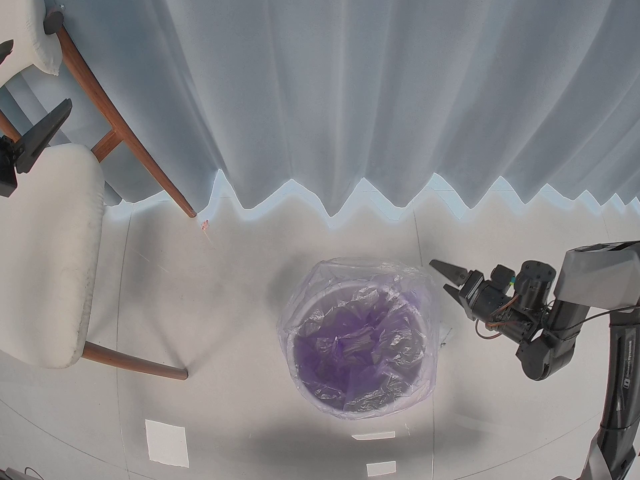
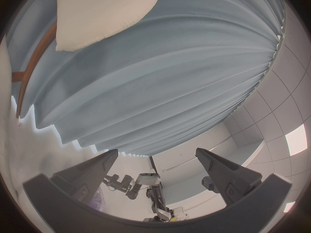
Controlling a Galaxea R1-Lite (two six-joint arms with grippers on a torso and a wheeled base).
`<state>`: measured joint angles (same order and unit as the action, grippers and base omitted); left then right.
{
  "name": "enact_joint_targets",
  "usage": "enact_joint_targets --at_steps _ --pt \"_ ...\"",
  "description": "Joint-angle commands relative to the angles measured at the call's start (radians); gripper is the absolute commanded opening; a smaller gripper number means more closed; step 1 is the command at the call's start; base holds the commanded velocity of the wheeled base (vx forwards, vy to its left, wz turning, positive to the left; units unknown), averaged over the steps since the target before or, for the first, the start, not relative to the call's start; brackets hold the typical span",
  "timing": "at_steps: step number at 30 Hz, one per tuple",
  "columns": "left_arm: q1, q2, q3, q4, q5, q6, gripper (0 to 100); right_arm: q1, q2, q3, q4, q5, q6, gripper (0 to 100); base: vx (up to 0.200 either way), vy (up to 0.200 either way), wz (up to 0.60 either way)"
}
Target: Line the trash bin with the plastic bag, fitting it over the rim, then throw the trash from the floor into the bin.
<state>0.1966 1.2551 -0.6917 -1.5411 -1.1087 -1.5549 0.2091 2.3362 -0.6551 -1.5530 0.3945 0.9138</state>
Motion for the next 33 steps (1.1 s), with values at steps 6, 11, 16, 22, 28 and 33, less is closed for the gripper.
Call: enact_joint_targets --at_steps 6,11,16,22,28,33 --pt "0.095 0.05 -0.089 0.009 0.015 -0.008 100 0.23 -0.67 0.083 0.594 0.0 0.039 100 0.0 0.0 0.0" --pt "0.13 0.139 -0.164 -0.001 0.093 -0.001 100 0.411 -0.79 -0.186 1.26 -0.12 -0.036 100 -0.04 0.0 0.0" --pt "0.126 0.139 -0.16 0.001 0.092 -0.008 100 0.513 -0.698 -0.291 1.553 -0.332 -0.217 100 -0.2 0.0 0.0" --pt "0.126 0.13 -0.16 -0.001 0.093 -0.001 100 0.546 -0.574 -0.297 1.515 -0.497 -0.328 100 -0.2 0.0 0.0" --pt "0.126 0.09 -0.147 -0.001 0.093 -0.007 100 0.536 -0.571 -0.307 1.513 -0.506 -0.467 100 0.0 0.0 0.0" --pt "0.124 0.078 -0.127 -0.001 0.092 -0.002 100 0.532 -0.521 -0.31 1.512 -0.531 -0.53 100 0.0 0.0 0.0"
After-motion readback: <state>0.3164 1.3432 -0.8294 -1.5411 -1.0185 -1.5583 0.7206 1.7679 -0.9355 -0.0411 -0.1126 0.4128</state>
